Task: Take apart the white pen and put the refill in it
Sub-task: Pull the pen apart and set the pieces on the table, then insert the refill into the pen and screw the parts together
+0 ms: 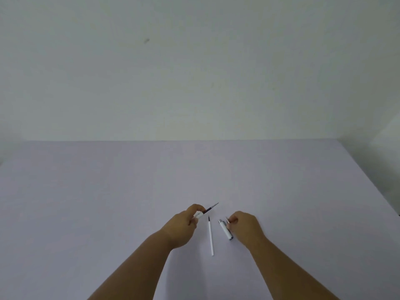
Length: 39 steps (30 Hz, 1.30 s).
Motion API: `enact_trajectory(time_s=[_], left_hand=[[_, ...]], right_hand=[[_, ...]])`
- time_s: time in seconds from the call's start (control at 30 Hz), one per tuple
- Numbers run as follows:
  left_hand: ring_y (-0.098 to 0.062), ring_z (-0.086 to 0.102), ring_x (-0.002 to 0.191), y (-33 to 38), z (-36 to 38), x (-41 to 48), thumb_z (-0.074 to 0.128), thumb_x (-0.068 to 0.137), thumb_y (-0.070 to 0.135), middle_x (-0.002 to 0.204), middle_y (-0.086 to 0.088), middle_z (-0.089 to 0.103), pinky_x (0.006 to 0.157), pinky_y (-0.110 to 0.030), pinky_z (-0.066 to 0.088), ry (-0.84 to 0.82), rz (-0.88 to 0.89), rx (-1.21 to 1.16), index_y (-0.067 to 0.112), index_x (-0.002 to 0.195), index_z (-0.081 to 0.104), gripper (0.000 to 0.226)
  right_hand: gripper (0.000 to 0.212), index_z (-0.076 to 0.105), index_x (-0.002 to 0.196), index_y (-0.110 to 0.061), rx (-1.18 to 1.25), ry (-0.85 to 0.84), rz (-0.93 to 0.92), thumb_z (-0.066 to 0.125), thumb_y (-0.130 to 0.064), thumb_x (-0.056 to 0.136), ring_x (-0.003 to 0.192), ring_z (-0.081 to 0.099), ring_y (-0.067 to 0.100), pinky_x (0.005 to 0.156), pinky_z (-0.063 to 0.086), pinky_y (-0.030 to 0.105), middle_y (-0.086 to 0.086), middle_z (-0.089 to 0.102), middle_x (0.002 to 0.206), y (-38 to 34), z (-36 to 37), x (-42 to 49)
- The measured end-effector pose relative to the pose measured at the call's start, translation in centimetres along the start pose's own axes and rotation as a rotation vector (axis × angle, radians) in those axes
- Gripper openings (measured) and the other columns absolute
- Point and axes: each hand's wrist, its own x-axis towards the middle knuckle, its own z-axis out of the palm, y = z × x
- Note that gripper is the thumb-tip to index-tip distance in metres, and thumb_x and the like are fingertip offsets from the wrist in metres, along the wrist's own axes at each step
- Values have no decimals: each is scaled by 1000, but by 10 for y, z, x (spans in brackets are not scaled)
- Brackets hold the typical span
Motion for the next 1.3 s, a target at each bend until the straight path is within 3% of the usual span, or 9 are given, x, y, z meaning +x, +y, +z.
enact_trajectory(time_s=[0.17,0.3,0.43,0.6,0.67,0.73,0.83,0.97,1.3], left_hand=[[-17,47,67,1,-2,2,29,97,22,91,-7,59,67,-28,45,5,14,18,42,118,42,32],[-16,47,67,7,-2,5,30,97,22,89,-8,59,67,-28,44,4,32,22,41,118,42,31],[-13,43,60,14,-1,8,31,97,20,85,-6,57,60,-23,41,2,56,-15,40,118,42,31],[-9,43,58,12,-1,12,31,97,20,86,-2,57,58,-20,41,19,60,-22,38,121,41,32],[-7,46,59,7,1,11,32,97,20,88,3,58,58,-18,40,24,40,-16,34,125,40,32],[-4,48,62,2,3,11,33,97,21,91,7,57,58,-16,39,31,16,-15,32,127,41,33],[-2,49,67,-5,6,9,35,97,23,96,7,57,59,-15,38,47,-6,-22,29,125,45,31],[-5,48,72,-10,6,10,39,96,25,93,7,56,61,-16,37,72,-11,-15,26,114,54,23],[-5,48,73,-11,5,14,45,94,26,86,10,55,62,-16,37,105,1,7,26,102,56,14]], right_hand=[[14,69,97,-10,77,-10,-27,62,-9,84,91,62,19,83,49,27,8,68,102,-2,-4,-1],[12,73,84,-25,565,-154,-61,69,-15,81,76,61,12,74,48,26,-3,69,86,-23,-10,-8],[15,73,76,-22,751,-251,-74,65,-12,85,70,56,11,69,48,27,-8,65,74,-38,-13,-7],[17,64,79,-9,1046,-26,104,51,-9,90,61,58,13,58,52,23,5,68,74,-41,-28,10],[20,61,74,-7,875,116,149,48,-9,89,58,56,16,59,53,29,10,66,74,-31,-33,18],[20,65,78,-4,481,194,143,50,-12,88,64,58,22,70,54,38,16,71,81,-17,-36,23],[22,70,92,-3,55,158,133,51,-15,89,77,61,27,67,44,28,15,73,92,-1,-35,23],[19,69,93,-6,-44,93,122,56,-18,89,95,64,26,71,41,24,12,73,98,6,-26,23],[14,62,80,-12,-51,118,92,60,-23,88,75,57,20,72,48,29,6,64,81,2,-21,18]])
